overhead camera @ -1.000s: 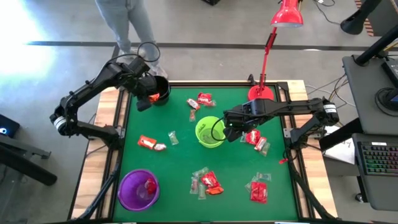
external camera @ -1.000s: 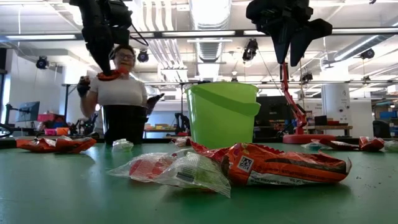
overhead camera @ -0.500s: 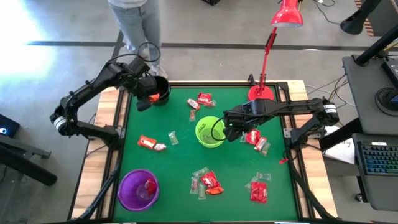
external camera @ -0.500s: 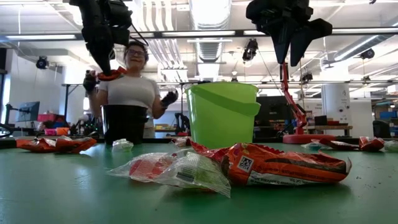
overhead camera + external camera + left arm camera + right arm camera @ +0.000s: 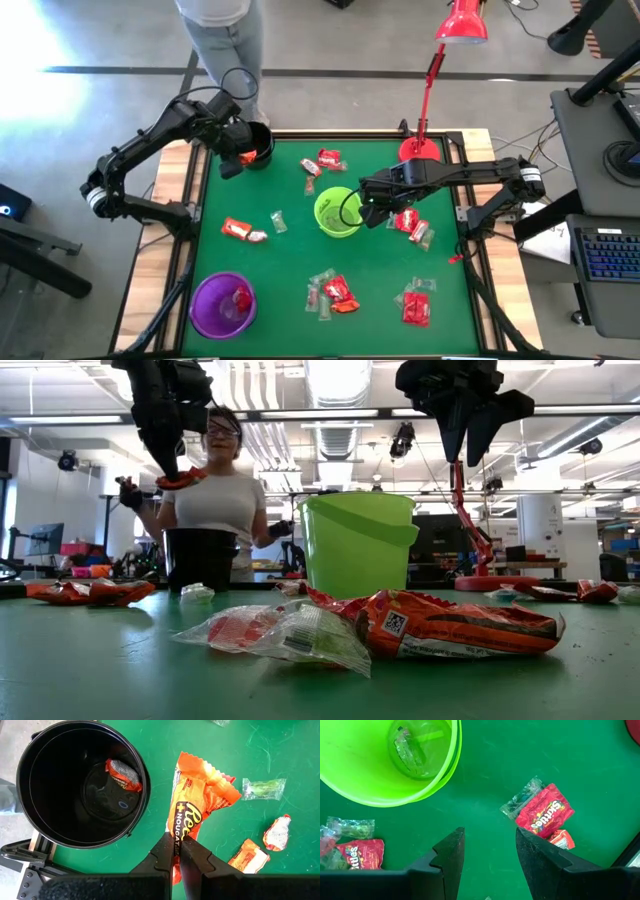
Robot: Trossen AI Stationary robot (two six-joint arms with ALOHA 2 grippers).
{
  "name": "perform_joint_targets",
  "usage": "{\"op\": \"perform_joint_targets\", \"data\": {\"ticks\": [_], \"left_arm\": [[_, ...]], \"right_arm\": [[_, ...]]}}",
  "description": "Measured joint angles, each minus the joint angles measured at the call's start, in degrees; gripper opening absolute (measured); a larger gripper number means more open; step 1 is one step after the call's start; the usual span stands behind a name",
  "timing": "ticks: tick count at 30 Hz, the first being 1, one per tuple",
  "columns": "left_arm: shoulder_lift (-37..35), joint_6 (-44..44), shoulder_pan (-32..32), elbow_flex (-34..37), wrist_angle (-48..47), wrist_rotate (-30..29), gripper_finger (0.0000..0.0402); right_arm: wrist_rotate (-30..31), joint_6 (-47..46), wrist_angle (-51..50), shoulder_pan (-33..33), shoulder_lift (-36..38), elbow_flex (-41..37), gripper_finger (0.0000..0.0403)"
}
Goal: Sort candy
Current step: Put the orange chocolate into the black bucket
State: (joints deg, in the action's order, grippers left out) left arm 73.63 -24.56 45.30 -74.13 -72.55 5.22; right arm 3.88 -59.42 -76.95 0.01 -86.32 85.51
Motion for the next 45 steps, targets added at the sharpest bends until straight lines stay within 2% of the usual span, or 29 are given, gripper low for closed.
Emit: {"op": "perform_joint_targets", "data": {"ticks": [31, 36, 45], "left_arm": [[0.0, 0.0, 0.0, 0.0, 0.8, -0.1, 0.0000], [0.5, 0.1, 0.0, 0.0, 4.2, -4.2, 0.0000], [2.5, 0.5, 1.0, 0.0, 11.3, -7.5, 0.0000]], "right_arm": [[0.0, 0.0, 0.0, 0.0, 0.0, 0.0, 0.0169], [0.0, 0.1, 0.0, 0.0, 0.0, 0.0, 0.0169], [0.0, 0.8, 0.0, 0.0, 0.0, 0.0, 0.0169]]}}
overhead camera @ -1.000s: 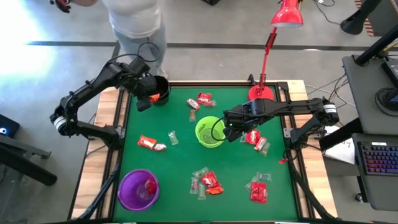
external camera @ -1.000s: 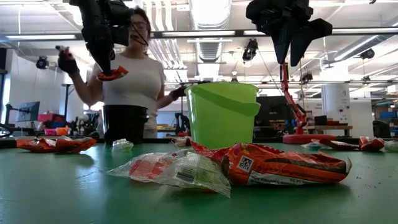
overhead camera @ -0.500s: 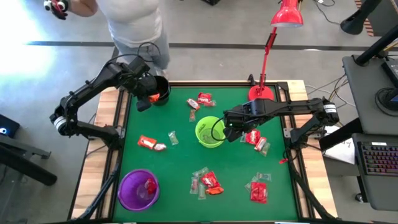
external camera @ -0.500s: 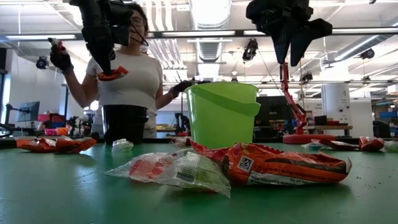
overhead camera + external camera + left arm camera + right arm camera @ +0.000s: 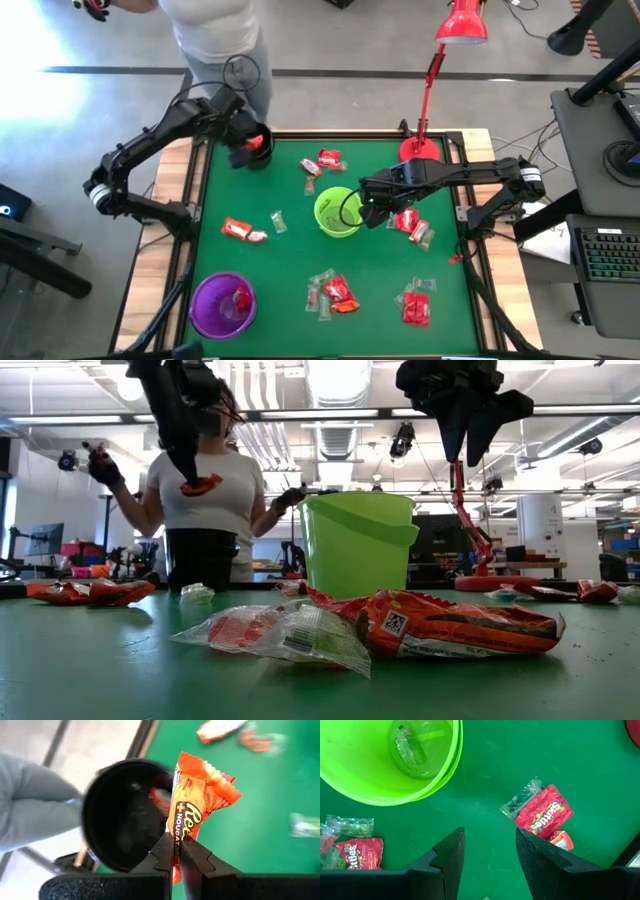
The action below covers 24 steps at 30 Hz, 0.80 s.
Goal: Sort candy
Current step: Put the orange chocolate into the black bucket, then put the red candy into the violet bucket
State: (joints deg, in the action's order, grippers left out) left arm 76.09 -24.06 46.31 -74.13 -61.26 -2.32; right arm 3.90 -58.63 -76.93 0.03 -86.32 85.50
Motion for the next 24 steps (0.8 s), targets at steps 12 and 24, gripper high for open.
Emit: {"op": "perform_joint_targets", "data": {"ticks": [12, 24], "left_arm": [[6.2, -0.4, 6.9, 0.0, 2.6, -3.1, 0.0002], [6.3, 3.3, 6.9, 0.0, -0.9, -3.2, 0.0098]], "right_arm": [[0.1, 1.8, 0.2, 0.1, 0.0, 0.0, 0.0169], [0.3, 6.7, 0.4, 0.1, 0.0, 0.0, 0.0169]]}}
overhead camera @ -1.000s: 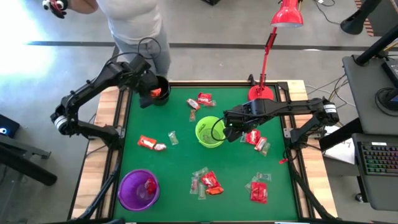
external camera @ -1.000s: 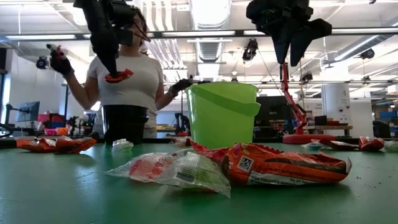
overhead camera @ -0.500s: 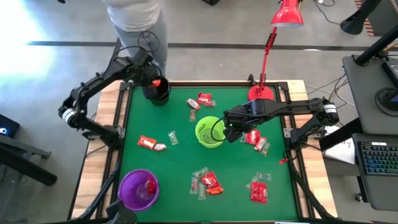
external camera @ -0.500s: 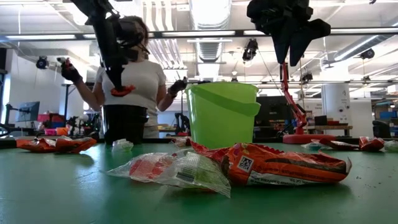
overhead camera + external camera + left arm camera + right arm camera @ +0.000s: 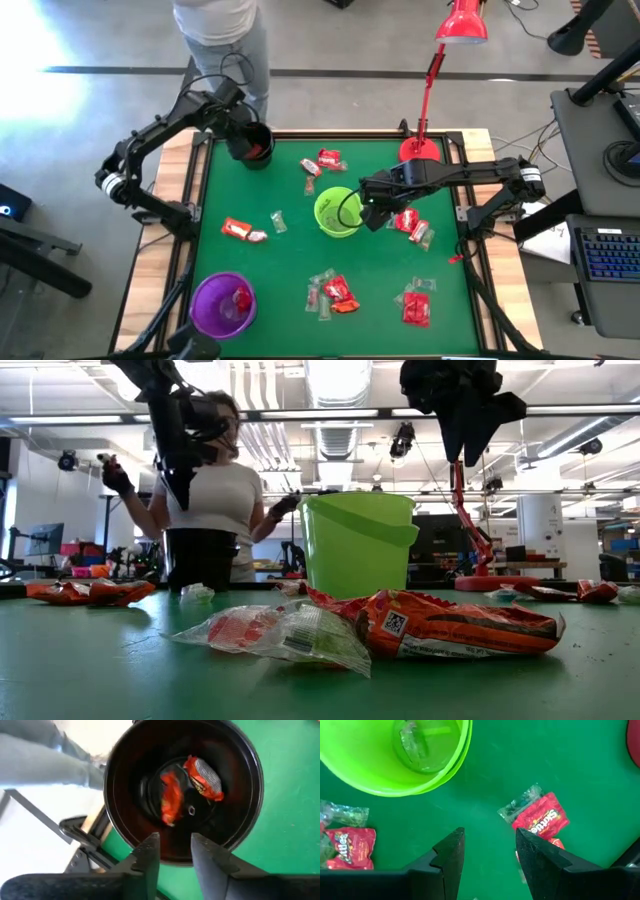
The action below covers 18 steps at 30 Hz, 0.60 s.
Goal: Sort candy
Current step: Put the red candy into the violet bucket
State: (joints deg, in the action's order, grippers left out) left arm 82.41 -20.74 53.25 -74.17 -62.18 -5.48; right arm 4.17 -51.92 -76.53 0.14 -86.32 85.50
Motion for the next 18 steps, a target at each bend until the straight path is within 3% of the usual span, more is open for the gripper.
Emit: {"op": "perform_joint_targets", "data": {"ticks": [3, 8, 18], "left_arm": [[0.0, 3.2, -0.6, -0.6, -3.1, 2.0, 0.0117], [-1.9, 4.6, -3.7, -2.3, -4.5, 10.6, 0.0122], [-7.4, 12.5, -18.7, -5.2, -6.4, 11.0, 0.0109]], "right_arm": [[0.3, 5.0, 2.1, 0.0, 0.0, 0.0, 0.0169], [0.3, 10.9, 4.0, -0.3, 0.0, 0.0, 0.0169], [0.3, 4.3, 3.1, -0.3, 0.0, -4.3, 0.0169]]}}
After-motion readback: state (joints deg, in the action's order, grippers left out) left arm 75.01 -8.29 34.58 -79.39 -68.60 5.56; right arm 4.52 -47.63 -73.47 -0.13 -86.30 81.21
